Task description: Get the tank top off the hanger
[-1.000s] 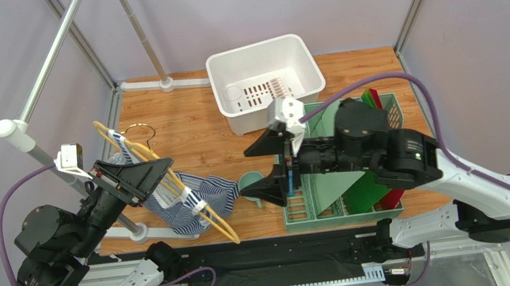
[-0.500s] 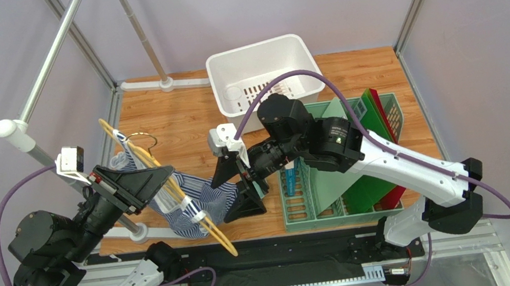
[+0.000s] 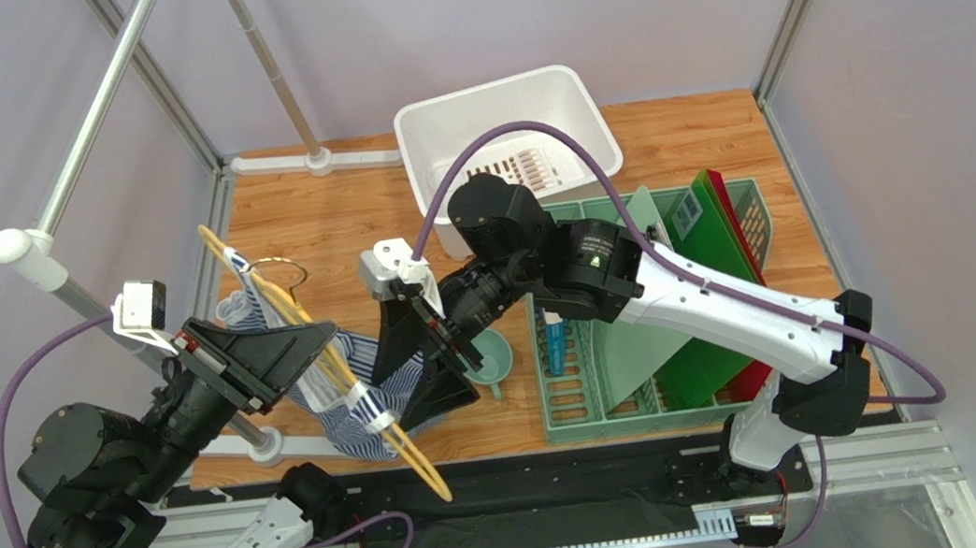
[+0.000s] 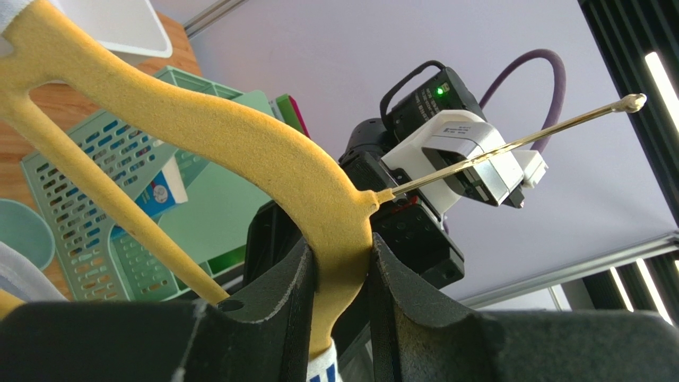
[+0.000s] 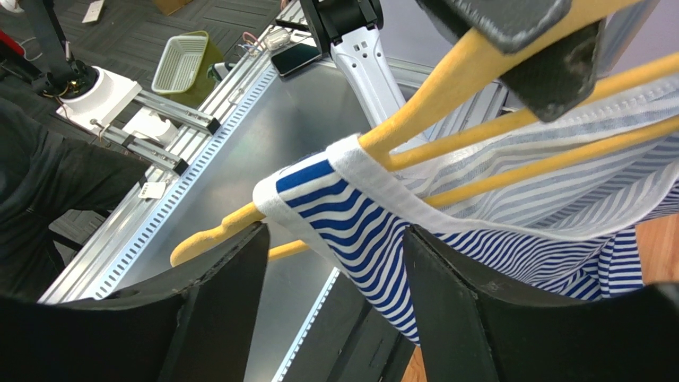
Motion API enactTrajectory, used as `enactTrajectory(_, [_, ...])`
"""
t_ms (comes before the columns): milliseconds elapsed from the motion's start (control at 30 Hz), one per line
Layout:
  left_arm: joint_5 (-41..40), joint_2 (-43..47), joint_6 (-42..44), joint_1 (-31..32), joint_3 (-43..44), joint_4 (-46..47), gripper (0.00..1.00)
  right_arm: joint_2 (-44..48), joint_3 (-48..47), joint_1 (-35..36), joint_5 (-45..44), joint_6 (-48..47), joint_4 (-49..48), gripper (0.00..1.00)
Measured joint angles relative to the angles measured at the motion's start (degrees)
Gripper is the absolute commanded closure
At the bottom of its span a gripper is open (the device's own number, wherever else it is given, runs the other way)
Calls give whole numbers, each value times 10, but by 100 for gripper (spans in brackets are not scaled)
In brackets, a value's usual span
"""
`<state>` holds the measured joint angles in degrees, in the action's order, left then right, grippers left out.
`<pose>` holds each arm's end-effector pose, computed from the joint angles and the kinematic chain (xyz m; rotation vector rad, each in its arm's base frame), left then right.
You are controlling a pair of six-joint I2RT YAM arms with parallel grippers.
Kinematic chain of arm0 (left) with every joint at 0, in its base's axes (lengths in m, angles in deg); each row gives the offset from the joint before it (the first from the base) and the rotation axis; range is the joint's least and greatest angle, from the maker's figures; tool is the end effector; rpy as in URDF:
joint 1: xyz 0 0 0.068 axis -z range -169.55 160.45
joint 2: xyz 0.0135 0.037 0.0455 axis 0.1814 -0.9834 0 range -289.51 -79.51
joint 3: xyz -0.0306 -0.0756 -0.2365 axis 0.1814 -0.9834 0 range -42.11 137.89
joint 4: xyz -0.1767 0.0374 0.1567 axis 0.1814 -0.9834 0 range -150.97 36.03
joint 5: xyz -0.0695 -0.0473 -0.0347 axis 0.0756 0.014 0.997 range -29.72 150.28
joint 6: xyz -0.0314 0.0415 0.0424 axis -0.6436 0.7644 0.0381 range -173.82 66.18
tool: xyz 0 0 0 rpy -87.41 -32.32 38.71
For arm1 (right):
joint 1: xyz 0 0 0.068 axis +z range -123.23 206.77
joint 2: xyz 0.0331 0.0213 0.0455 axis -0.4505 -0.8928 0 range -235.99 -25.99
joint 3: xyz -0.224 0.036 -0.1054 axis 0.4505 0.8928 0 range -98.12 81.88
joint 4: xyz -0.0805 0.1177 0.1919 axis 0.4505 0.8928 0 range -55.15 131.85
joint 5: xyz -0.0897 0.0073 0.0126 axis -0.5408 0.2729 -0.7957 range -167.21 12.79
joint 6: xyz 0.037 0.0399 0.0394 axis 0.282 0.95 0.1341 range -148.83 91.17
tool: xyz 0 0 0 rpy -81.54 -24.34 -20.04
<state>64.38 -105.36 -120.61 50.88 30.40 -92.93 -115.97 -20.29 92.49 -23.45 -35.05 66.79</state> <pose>0.0264 -0.0274 0.4374 -0.3090 1.6147 -1.5480 0.0932 0.3119 0.4236 -1.7290 1.1843 1.5578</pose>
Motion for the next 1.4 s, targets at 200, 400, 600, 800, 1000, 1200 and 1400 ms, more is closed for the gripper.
enactTrajectory(200, [-2, 0, 0, 0, -4, 0, 100, -10, -6, 0, 14, 17, -14, 60])
enactTrajectory(400, [-28, 0, 5, 0, -4, 0, 100, -3, 11, 0, 14, 26, -39, 87])
enactTrajectory(600, [-72, 0, 15, 0, -3, 2, 100, -1, 16, 0, -10, 34, -49, 100])
enactTrajectory(800, [-129, 0, 43, 0, 0, 2, 100, 14, 21, 0, -83, 35, -42, 100])
enactTrajectory(1000, [-202, 0, 67, 0, 3, 3, 100, 59, 33, 3, -205, 49, -17, 100])
enactTrajectory(1200, [-285, 10, 71, 0, -28, 46, 100, 119, 61, 49, -363, 73, -12, 100])
enactTrajectory(1400, [-344, 10, 76, 0, -42, 75, 100, 162, 120, 85, -499, 115, -22, 100])
